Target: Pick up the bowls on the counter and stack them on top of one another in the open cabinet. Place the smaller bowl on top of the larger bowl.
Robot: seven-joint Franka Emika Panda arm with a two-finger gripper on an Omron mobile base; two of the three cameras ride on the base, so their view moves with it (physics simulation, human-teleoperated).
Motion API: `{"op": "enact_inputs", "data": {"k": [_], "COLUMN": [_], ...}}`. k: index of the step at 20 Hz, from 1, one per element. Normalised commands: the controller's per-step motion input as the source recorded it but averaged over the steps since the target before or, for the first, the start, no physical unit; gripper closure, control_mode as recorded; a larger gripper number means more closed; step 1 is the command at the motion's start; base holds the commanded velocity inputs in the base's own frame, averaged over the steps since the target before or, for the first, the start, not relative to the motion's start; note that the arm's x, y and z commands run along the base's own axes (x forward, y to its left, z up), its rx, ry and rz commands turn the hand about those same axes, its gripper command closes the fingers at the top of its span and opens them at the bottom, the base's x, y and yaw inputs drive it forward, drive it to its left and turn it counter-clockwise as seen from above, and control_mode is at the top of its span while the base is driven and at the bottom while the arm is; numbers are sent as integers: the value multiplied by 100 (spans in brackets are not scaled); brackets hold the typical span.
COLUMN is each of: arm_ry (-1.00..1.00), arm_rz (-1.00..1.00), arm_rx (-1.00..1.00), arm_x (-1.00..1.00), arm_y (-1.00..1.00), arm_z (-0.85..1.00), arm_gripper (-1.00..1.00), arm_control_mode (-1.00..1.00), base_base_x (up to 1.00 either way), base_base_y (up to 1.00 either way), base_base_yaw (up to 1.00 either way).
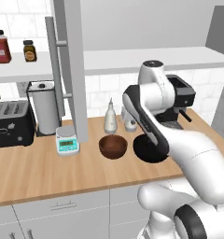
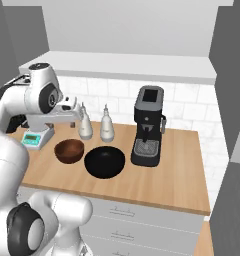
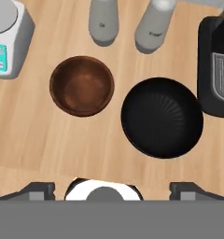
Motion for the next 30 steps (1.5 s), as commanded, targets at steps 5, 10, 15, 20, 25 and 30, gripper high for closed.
{"op": "enact_inputs", "data": {"k": [5,10,15,20,25,30], "arm_ry": [2,10,5,6,11,11], "arm_rz": [13,31,20,14,6,0], "arm_rx": [-19,-20,-18,-2,-1,0], "arm_x": [0,0,28,50,52,18], "arm_y": [95,24,24,5,5,5], "arm_z": [-59,-87,-79,-52,-24,-27], "arm_gripper": [-100,-100,-100,-100,-100,-100], "arm_control_mode": [-100,-100,-100,-100,-100,-100], "base_base_x": [0,0,0,0,0,0], "base_base_y": [0,0,0,0,0,0], "base_base_yaw": [0,0,0,0,0,0]}}
